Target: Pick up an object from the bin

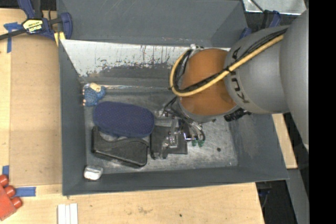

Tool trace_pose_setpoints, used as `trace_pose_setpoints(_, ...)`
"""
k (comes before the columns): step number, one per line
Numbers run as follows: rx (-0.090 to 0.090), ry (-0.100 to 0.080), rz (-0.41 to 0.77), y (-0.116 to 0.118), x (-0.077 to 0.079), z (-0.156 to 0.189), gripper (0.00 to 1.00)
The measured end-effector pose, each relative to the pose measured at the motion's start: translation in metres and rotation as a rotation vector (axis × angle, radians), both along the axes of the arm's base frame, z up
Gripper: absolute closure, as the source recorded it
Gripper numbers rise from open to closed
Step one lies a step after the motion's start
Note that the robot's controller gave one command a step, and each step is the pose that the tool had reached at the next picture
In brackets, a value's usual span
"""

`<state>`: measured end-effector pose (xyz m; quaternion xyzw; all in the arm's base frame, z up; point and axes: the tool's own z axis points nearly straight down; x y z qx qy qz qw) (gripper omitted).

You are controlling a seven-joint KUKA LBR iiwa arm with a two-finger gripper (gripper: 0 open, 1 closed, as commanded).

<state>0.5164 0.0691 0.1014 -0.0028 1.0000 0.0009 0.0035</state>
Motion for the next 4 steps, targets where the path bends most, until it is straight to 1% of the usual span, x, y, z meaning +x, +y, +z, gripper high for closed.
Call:
trace_pose_setpoints(1, -0.001, 0.008, -0.096, -0.012, -0.015, 0.008, 0.0)
trace_pose_setpoints(2, 0.001, -0.004, -0.168, -0.005, -0.023, -0.029, 0.0)
trace_pose_setpoints(3, 0.0, 0.0, -0.167, -0.005, -0.021, -0.027, 0.0)
trace_pose_setpoints(4, 0.002, -0.019, -0.169, -0.006, -0.015, -0.023, 1.0)
